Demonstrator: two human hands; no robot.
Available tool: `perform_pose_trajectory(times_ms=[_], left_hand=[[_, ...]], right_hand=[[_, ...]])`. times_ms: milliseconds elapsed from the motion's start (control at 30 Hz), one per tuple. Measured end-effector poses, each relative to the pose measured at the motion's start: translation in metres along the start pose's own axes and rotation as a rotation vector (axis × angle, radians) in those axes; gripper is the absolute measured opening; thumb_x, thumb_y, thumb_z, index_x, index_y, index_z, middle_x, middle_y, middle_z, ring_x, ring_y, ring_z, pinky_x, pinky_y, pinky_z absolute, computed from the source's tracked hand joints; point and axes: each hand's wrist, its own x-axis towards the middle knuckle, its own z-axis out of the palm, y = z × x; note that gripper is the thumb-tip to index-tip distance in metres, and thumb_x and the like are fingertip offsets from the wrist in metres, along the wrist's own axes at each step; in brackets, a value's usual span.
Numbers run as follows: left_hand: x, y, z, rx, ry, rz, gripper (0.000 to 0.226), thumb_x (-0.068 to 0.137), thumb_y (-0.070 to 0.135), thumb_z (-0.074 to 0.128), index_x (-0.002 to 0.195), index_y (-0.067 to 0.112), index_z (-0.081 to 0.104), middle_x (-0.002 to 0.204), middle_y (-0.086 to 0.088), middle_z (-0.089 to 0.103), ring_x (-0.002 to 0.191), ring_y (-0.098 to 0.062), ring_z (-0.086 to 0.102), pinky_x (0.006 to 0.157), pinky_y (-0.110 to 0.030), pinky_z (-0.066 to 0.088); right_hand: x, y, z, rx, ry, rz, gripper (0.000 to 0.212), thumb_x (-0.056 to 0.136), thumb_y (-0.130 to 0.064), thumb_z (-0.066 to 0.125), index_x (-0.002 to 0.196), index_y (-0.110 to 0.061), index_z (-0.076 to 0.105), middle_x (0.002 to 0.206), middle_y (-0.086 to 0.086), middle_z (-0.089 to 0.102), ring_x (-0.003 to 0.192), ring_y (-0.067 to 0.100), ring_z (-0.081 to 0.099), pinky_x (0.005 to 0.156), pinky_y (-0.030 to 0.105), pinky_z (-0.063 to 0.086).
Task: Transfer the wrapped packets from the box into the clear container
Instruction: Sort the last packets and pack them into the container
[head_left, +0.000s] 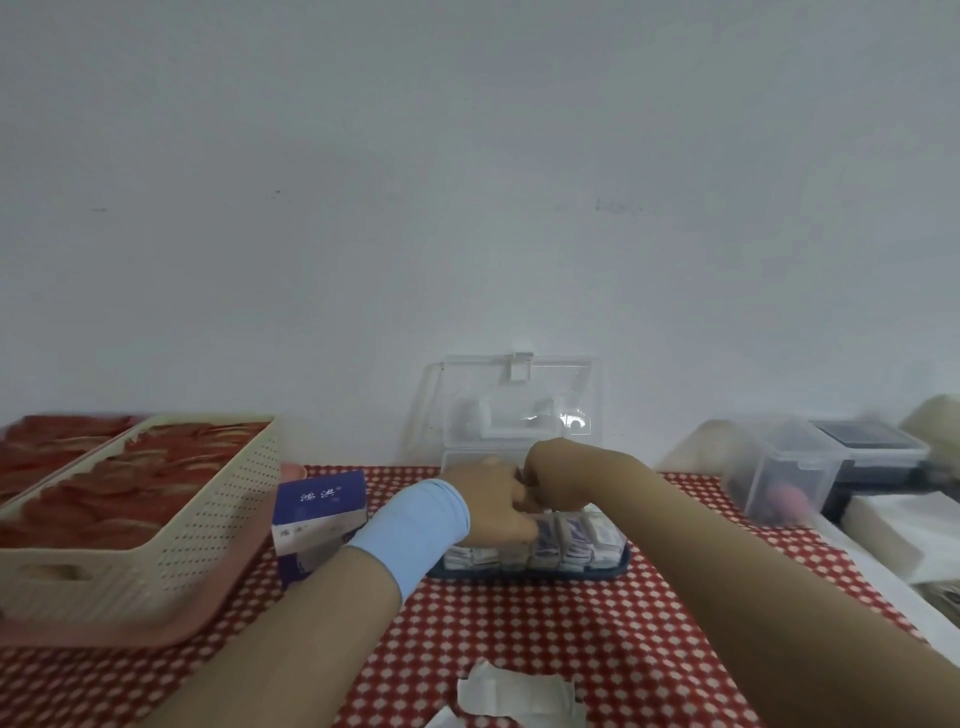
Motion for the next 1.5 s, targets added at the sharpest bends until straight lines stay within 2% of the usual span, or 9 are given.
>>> perform_pose_trajectory(times_ms=[133, 367, 567, 733, 867, 1033, 1200, 1333, 1500], left_hand=[[0.010, -0.003, 0.009, 0.022, 0.009, -0.056, 0.034, 0.072, 0.056, 0.047, 0.069, 0.026, 0.062, 0.091, 0.001, 0.059, 0.082, -0.024, 0.060, 0.076, -0.040, 0.055], [0.012, -0.002, 0.006, -0.011, -0.023, -0.070, 0.032, 0.072, 0.051, 0.053, 0.047, 0.030, 0.050, 0.074, 0.001, 0.053, 0.070, -0.022, 0.054, 0.070, -0.038, 0.052], [-0.003, -0.003, 0.000, -0.070, 0.058, -0.002, 0.049, 0.079, 0.052, 0.048, 0.121, 0.037, 0.067, 0.132, 0.008, 0.054, 0.118, -0.018, 0.052, 0.104, -0.041, 0.043], [-0.029, -0.008, -0.016, -0.222, 0.303, 0.083, 0.025, 0.087, 0.021, 0.060, 0.108, 0.023, 0.074, 0.105, 0.004, 0.060, 0.101, -0.016, 0.057, 0.091, -0.031, 0.047], [-0.060, -0.006, -0.019, -0.326, 0.426, 0.061, 0.013, 0.085, 0.014, 0.061, 0.085, 0.025, 0.068, 0.089, 0.009, 0.064, 0.085, -0.013, 0.060, 0.078, -0.026, 0.051], [-0.095, 0.002, -0.002, -0.235, 0.076, 0.011, 0.016, 0.088, 0.028, 0.066, 0.103, 0.028, 0.071, 0.097, 0.013, 0.068, 0.087, -0.005, 0.062, 0.082, -0.021, 0.050], [-0.120, 0.005, 0.027, -0.143, -0.281, -0.069, 0.070, 0.073, 0.050, 0.081, 0.134, 0.029, 0.054, 0.132, 0.010, 0.058, 0.114, -0.012, 0.058, 0.104, -0.033, 0.048], [-0.125, 0.008, 0.047, -0.024, -0.258, -0.056, 0.085, 0.065, 0.052, 0.086, 0.135, 0.029, 0.045, 0.137, 0.009, 0.049, 0.120, -0.016, 0.053, 0.105, -0.036, 0.045], [-0.121, 0.006, 0.060, -0.047, -0.071, -0.048, 0.069, 0.066, 0.053, 0.083, 0.122, 0.029, 0.050, 0.121, 0.007, 0.059, 0.105, -0.015, 0.058, 0.094, -0.036, 0.051]], right_hand=[[-0.001, 0.001, -0.003, -0.042, 0.037, 0.008, 0.019, 0.096, -0.017, 0.060, 0.098, -0.003, 0.072, 0.069, 0.002, 0.054, 0.067, 0.020, 0.052, 0.067, 0.029, 0.051], [-0.002, 0.013, -0.012, 0.047, 0.126, -0.019, 0.020, 0.092, -0.008, 0.060, 0.100, -0.010, 0.078, 0.097, 0.005, 0.076, 0.086, 0.023, 0.071, 0.084, 0.036, 0.060], [-0.013, 0.007, -0.014, 0.079, 0.039, -0.053, 0.017, 0.091, -0.006, 0.065, 0.099, -0.010, 0.079, 0.080, -0.002, 0.070, 0.065, 0.014, 0.060, 0.071, 0.026, 0.055], [-0.039, 0.009, -0.042, 0.252, 0.192, -0.057, 0.023, 0.090, -0.006, 0.064, 0.096, -0.020, 0.081, 0.092, -0.003, 0.078, 0.086, 0.012, 0.070, 0.088, 0.031, 0.057], [-0.079, -0.003, -0.052, 0.411, 0.204, -0.091, 0.026, 0.087, -0.005, 0.062, 0.087, -0.024, 0.080, 0.084, -0.009, 0.076, 0.076, 0.008, 0.067, 0.075, 0.025, 0.055], [-0.118, -0.029, -0.018, 0.354, -0.142, -0.153, 0.019, 0.086, -0.021, 0.069, 0.102, -0.024, 0.078, 0.093, -0.009, 0.078, 0.067, 0.011, 0.070, 0.076, 0.031, 0.060], [-0.130, -0.053, 0.027, 0.169, -0.315, -0.096, 0.040, 0.074, -0.049, 0.080, 0.108, -0.029, 0.076, 0.101, -0.009, 0.075, 0.093, 0.012, 0.069, 0.086, 0.035, 0.056], [-0.144, -0.066, 0.038, 0.124, -0.232, -0.067, 0.057, 0.068, -0.051, 0.085, 0.117, -0.025, 0.070, 0.107, -0.009, 0.067, 0.095, 0.014, 0.061, 0.083, 0.032, 0.051], [-0.144, -0.073, 0.045, 0.096, -0.089, -0.035, 0.027, 0.080, -0.039, 0.077, 0.095, -0.021, 0.063, 0.082, -0.005, 0.059, 0.080, 0.016, 0.058, 0.070, 0.030, 0.048]])
